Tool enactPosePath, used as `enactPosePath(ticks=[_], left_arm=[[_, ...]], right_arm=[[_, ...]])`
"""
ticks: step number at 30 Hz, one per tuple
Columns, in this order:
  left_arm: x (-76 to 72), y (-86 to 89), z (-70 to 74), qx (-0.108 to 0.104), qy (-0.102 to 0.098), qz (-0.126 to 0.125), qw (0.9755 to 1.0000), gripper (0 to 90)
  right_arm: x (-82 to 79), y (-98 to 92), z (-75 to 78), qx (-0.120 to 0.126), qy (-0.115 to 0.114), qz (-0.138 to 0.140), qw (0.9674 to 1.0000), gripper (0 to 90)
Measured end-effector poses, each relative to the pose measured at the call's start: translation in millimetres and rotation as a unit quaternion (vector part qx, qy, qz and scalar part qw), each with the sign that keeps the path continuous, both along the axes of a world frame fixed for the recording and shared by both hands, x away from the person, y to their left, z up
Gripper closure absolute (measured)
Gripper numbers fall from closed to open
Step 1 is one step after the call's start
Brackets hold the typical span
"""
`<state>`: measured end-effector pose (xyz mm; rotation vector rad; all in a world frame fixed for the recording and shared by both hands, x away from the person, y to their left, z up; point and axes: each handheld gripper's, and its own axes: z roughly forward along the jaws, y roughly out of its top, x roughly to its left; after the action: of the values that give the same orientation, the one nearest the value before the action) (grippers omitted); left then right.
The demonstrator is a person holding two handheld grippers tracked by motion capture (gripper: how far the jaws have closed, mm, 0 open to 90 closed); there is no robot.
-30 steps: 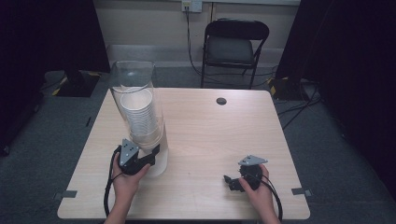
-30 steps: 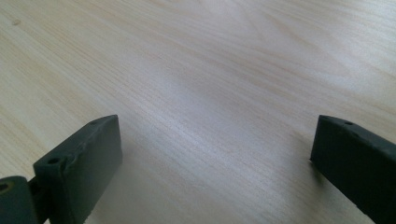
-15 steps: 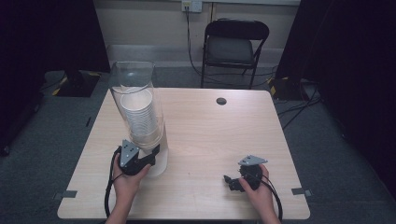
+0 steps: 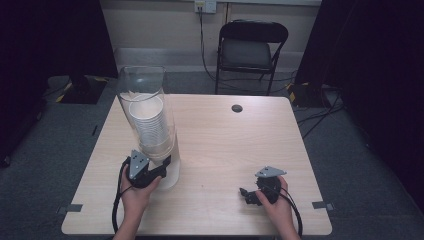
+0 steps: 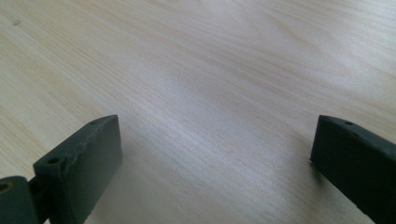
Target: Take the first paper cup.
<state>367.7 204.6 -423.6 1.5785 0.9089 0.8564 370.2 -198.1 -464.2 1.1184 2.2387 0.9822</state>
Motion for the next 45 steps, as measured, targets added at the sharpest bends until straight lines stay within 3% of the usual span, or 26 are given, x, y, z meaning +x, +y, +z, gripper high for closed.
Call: enactPosePath(ticks=[4, 11, 18, 33, 34, 35, 36, 37, 39, 41, 44, 45], left_arm=[[-1.3, 0.7, -0.6, 0.006, -0.004, 0.003, 1.0000, 35.6], [-1.8, -1.0, -1.1, -0.002, -0.001, 0.002, 1.0000, 35.8], [-2.5, -1.0, -1.4, 0.010, -0.006, 0.008, 0.9999, 36.0], [-5.1, -1.3, -1.7, 0.016, -0.003, 0.012, 0.9998, 36.1], [-4.0, -2.9, -3.7, 0.065, 0.036, 0.024, 0.9969, 36.1], [-3.3, -1.9, -10.7, 0.091, 0.072, 0.020, 0.9931, 36.7], [-2.2, -2.3, -31.4, 0.109, 0.116, 0.019, 0.9870, 36.6], [-7.6, 1.0, -42.8, 0.070, 0.102, 0.031, 0.9918, 36.2], [-11.7, 1.3, -41.8, 0.042, 0.093, 0.023, 0.9946, 36.3], [-16.6, -2.4, -35.6, 0.062, 0.073, 0.012, 0.9953, 36.0], [-21.3, -2.3, -34.2, 0.069, 0.078, -0.005, 0.9945, 35.6], [-22.2, -2.1, -36.2, 0.060, 0.081, -0.009, 0.9948, 35.5]], right_arm=[[0.0, 0.0, 0.0, 0.000, 0.000, 0.000, 1.0000, 1.4], [0.2, 0.0, 0.0, 0.000, 0.000, 0.000, 1.0000, 1.0], [0.6, 0.0, 0.0, -0.002, 0.001, 0.000, 1.0000, 0.5], [0.6, 0.0, 0.0, -0.002, 0.001, 0.000, 1.0000, 0.5], [0.6, 0.0, 0.0, -0.002, 0.001, 0.000, 1.0000, 0.3], [0.6, 0.3, 0.1, 0.000, 0.002, -0.001, 1.0000, 0.3], [1.1, 0.0, 0.0, -0.001, 0.000, 0.001, 1.0000, 0.0], [1.3, 0.1, 0.0, -0.002, 0.000, -0.001, 1.0000, 0.0], [1.2, 0.1, -0.1, -0.002, 0.000, -0.001, 1.0000, 0.0], [2.2, 0.2, -0.1, -0.004, 0.001, -0.001, 1.0000, 0.0], [2.8, 0.3, 0.0, -0.003, 0.001, -0.001, 1.0000, 0.0], [2.9, 0.2, 0.0, -0.003, 0.001, -0.001, 1.0000, 0.0]])
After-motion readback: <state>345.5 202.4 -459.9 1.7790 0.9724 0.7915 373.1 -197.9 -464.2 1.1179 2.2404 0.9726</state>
